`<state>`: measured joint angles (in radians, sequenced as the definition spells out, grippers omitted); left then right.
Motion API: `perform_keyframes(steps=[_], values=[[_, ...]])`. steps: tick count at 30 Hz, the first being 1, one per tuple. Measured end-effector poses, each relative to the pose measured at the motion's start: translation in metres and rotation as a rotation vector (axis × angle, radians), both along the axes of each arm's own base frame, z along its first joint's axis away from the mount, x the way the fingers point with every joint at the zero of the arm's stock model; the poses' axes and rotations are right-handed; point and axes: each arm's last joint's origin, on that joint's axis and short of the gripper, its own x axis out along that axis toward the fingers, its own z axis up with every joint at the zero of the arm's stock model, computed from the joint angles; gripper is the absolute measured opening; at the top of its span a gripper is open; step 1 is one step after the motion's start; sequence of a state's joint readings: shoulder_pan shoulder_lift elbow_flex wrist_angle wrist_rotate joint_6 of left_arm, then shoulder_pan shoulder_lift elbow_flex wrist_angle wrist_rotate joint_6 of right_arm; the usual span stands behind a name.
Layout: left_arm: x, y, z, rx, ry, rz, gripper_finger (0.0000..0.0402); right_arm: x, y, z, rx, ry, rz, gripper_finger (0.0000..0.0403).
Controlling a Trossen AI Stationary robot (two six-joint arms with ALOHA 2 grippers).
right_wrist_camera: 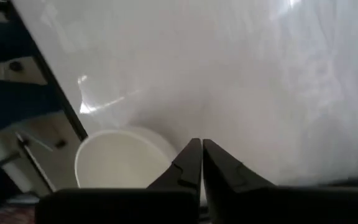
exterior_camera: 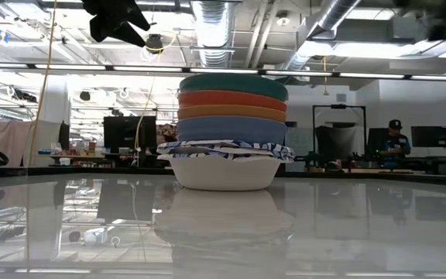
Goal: Nest bowls inside each other
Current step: Stack the white bowl on top of the green bowl
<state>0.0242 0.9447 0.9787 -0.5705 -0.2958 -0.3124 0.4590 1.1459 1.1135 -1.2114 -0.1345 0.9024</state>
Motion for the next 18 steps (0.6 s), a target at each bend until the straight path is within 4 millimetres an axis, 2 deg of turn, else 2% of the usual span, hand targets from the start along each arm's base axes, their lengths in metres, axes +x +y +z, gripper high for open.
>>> perform_keyframes(steps=[6,10,18], values=[[0.0,0.0,0.0,0.002,0.001,-0.001,0.0233,-0.025,0.025,-0.023,0.087,0.004,-0.022,0.0084],[0.0,0.0,0.0,-0.014,-0.005,0.009,0.0233,-0.031,0.038,-0.03,0.057,-0.021,-0.018,0.0131],[0.0,0.0,0.0,-0.03,-0.012,0.021,0.0233,-0.032,0.059,-0.056,-0.035,0.072,0.021,0.0224]])
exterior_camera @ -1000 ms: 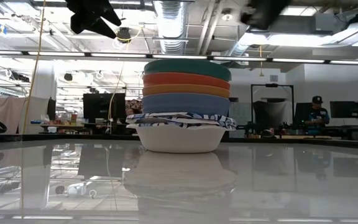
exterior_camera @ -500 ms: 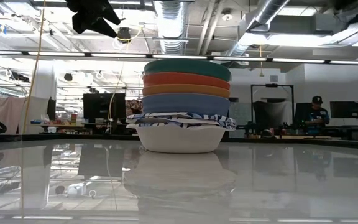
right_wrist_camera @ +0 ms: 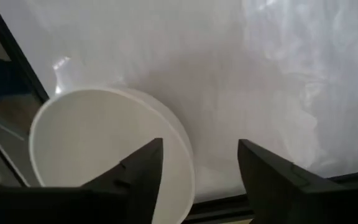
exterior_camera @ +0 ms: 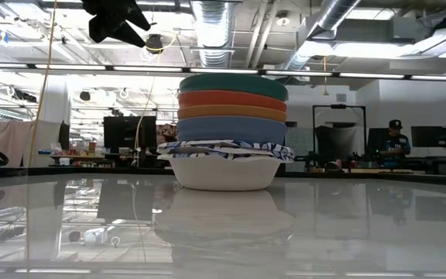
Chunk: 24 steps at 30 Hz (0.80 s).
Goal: Nest bowls inside each other
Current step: Stack the white bowl on top of the green bowl
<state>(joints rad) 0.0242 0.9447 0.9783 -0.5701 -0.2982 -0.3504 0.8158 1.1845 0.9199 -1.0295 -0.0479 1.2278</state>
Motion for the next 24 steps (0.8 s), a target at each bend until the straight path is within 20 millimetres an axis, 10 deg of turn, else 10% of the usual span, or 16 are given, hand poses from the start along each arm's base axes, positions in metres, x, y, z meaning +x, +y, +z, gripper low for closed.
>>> perform_keyframes(steps=[24], values=[[0.0,0.0,0.0,-0.004,-0.001,0.003,0.0233,0.013,0.028,-0.041,-0.102,0.085,0.179,0.0237]])
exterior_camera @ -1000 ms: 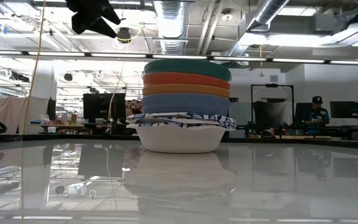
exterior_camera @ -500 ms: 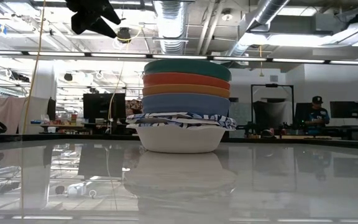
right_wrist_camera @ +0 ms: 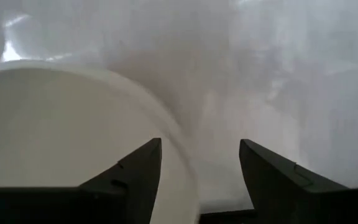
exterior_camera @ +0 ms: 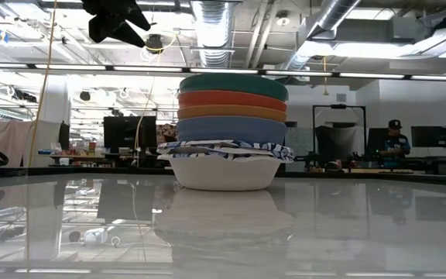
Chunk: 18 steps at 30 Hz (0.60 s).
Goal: Nest bowls inside each other
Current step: Stack the white bowl on top of the green bowl
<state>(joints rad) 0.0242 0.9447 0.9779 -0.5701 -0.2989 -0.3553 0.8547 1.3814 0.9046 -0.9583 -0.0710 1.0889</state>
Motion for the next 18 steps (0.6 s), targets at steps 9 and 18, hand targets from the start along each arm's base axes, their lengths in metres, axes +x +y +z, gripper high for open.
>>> perform_keyframes(steps=[9,18], values=[[0.0,0.0,0.0,0.001,0.0,-0.001,0.0233,0.007,0.011,-0.014,0.044,0.042,0.059,0.0153],[0.0,0.0,0.0,0.003,0.001,0.0,0.0233,0.018,-0.002,-0.006,0.089,0.029,-0.03,0.0017]])
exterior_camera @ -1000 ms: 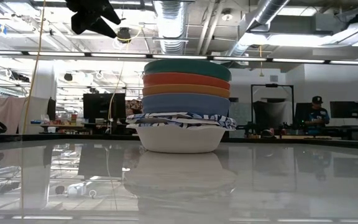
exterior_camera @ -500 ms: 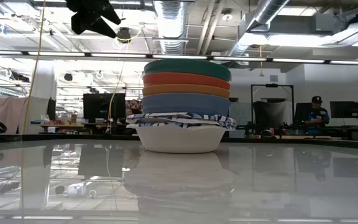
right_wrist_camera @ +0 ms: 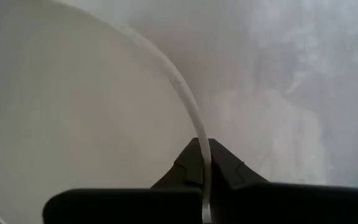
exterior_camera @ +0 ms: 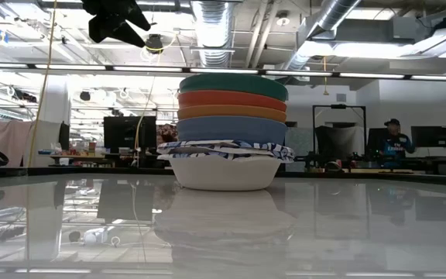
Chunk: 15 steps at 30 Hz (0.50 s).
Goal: Nest bowls inside each other
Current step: Stack the white bowl on top of the green bowl
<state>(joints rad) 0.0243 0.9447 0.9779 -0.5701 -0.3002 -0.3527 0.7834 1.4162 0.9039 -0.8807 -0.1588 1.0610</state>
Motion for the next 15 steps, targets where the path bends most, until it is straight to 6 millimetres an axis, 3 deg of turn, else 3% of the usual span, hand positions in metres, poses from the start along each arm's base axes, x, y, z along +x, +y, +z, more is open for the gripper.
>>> perform_keyframes(steps=[8,15], values=[[0.0,0.001,0.0,0.026,0.006,0.011,0.0233,0.019,-0.041,0.025,0.065,-0.081,-0.204,0.0008],[-0.001,0.006,0.0,-0.008,0.0,0.031,0.0233,0.043,-0.096,0.086,0.135,-0.344,-0.397,0.0008]])
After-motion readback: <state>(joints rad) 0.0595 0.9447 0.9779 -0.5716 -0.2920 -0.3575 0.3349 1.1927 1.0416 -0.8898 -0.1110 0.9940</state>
